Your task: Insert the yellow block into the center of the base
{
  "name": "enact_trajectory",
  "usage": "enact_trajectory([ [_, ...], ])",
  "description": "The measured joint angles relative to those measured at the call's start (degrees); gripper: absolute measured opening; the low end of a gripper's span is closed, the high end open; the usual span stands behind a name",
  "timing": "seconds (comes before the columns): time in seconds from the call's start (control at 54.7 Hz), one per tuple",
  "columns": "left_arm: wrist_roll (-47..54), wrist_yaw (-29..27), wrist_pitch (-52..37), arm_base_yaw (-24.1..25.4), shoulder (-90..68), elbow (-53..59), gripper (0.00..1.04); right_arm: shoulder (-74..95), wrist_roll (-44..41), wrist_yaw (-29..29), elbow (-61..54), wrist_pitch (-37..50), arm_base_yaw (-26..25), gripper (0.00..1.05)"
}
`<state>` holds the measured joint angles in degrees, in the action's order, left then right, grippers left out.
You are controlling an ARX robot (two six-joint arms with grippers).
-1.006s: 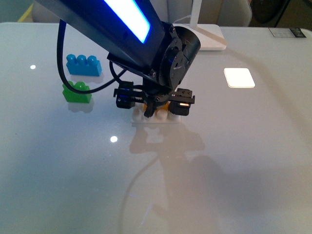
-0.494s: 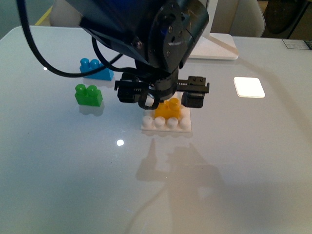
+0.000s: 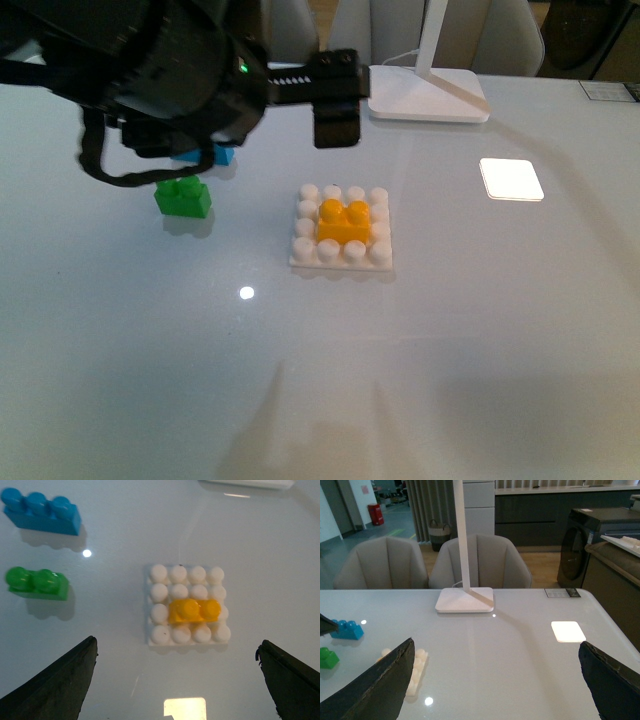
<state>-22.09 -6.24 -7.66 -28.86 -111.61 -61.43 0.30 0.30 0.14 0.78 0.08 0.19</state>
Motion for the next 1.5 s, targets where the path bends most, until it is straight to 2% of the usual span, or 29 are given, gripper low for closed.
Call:
enact_trajectory([
  [0.183, 1.40, -1.20, -1.79, 0.35, 0.46, 1.46, 0.97, 0.00, 0.00, -0.13, 0.00, 0.00, 0.00, 0.96],
  [0.256, 9.46, -14.16, -26.01, 0.35, -0.70, 10.12, 0.83, 0.00, 0.00, -0.17, 0.00, 0.00, 0.00, 0.96],
  [0.274, 10.01, -15.26, -29.09, 0.48, -0.70, 11.54, 0.81, 0.00, 0.00, -0.15, 0.00, 0.00, 0.00, 0.96],
  [0.293, 12.41, -16.96, -36.70, 0.90, -0.59, 15.08, 0.77, -0.02, 0.00, -0.07, 0.00, 0.00, 0.00, 0.96],
  [0.311, 15.06, -17.70, -45.42, 1.77, -0.07, 19.17, 0.71, 0.00, 0.00, 0.04, 0.00, 0.00, 0.00, 0.96],
  [0.348, 16.87, -17.46, -54.18, 3.19, 1.60, 23.85, 0.64, 0.00, 0.00, 0.04, 0.00, 0.00, 0.00, 0.96],
  [0.421, 19.37, -15.39, -64.57, 6.38, 7.98, 31.21, 0.49, -0.02, 0.00, 0.00, 0.00, 0.00, 0.00, 0.96],
  [0.457, 20.06, -14.14, -66.05, 8.20, 11.91, 34.42, 0.40, -0.02, 0.00, -0.02, 0.00, 0.00, 0.00, 0.96],
  [0.586, 20.87, -10.58, -65.94, 11.82, 18.47, 42.27, 0.16, -0.02, 0.00, -0.04, 0.00, 0.00, 0.00, 0.96],
  [0.622, 21.03, -9.07, -65.26, 13.07, 21.11, 44.85, 0.07, -0.02, 0.00, -0.04, 0.00, 0.00, 0.00, 0.96],
  [0.659, 21.05, -8.41, -64.94, 13.64, 22.45, 45.88, 0.02, -0.02, 0.00, -0.02, 0.00, 0.00, 0.00, 0.96],
  [1.006, 21.42, -2.43, -52.54, 20.04, 43.58, 54.29, 0.03, -0.02, 0.00, -0.02, 0.00, 0.00, 0.00, 0.96],
  [1.336, 21.44, 1.03, -42.38, 23.52, 57.94, 58.64, 0.03, -0.02, 0.00, -0.02, 0.00, 0.00, 0.00, 0.96],
  [1.391, 21.46, 4.74, -39.93, 25.79, 60.87, 59.17, 0.03, -0.02, 0.00, -0.02, 0.00, 0.00, 0.00, 0.96],
  [1.5, 21.49, 5.75, -35.41, 28.52, 66.47, 59.91, 0.03, -0.02, 0.00, 0.00, 0.00, 0.00, 0.00, 0.96],
])
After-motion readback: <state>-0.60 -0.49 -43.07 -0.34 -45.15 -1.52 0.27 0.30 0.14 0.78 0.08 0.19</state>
